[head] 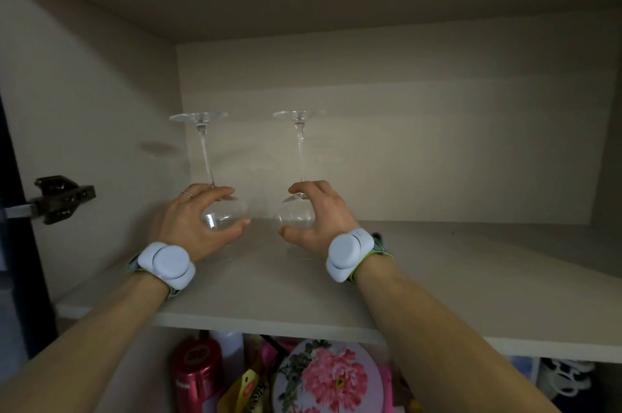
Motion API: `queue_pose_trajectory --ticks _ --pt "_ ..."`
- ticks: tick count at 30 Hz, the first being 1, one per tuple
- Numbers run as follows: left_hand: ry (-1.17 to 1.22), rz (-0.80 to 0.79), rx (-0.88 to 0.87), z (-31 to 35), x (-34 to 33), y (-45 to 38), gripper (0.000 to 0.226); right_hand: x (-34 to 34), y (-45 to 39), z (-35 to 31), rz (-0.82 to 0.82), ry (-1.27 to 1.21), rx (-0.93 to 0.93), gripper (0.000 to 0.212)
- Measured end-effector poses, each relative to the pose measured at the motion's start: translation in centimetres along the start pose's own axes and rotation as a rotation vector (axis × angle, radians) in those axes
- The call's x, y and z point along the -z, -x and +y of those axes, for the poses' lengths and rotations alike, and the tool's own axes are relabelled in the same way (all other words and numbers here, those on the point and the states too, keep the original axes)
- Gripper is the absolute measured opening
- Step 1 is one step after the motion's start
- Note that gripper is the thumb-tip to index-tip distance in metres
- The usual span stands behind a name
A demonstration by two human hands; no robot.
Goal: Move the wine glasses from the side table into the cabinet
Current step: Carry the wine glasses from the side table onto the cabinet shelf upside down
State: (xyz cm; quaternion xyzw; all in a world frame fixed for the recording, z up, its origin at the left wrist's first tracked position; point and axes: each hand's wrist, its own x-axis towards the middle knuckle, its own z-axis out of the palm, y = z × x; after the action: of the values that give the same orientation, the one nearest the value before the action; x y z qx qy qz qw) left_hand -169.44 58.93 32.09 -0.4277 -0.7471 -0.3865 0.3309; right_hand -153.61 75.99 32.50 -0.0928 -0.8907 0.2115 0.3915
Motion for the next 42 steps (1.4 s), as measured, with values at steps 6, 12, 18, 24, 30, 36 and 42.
queue_pose_trajectory --ticks 6,12,18,24,30,36,42 --pt "0.001 -0.015 -0.053 -0.1 0.1 0.1 0.068 -0.4 0.0 0.0 -0.013 0.001 0.009 0.066" --pt "-0.044 -0.077 -0.037 -0.2 0.4 0.3 0.071 -0.7 0.0 -0.3 -0.041 0.014 0.018 0.068" --pt "0.047 -0.074 -0.016 0.0 0.3 0.5 0.085 -1.0 0.2 -0.9 0.044 0.095 -0.002 0.084" --pt "0.128 -0.062 0.003 0.3 2.0 1.1 0.091 -0.4 0.9 -2.0 0.153 0.261 0.082 0.077" --pt "0.386 -0.100 0.225 -0.7 3.3 1.2 0.078 -1.1 0.6 -3.6 0.182 0.519 0.226 0.068" --pt "0.702 -0.306 0.558 -1.6 4.4 0.7 0.053 -1.9 -0.5 -7.0 -0.091 0.695 0.219 0.073" --pt "0.766 -0.384 0.625 -1.6 4.3 0.7 0.056 -3.8 -1.6 -8.7 -0.277 0.848 0.168 0.079"
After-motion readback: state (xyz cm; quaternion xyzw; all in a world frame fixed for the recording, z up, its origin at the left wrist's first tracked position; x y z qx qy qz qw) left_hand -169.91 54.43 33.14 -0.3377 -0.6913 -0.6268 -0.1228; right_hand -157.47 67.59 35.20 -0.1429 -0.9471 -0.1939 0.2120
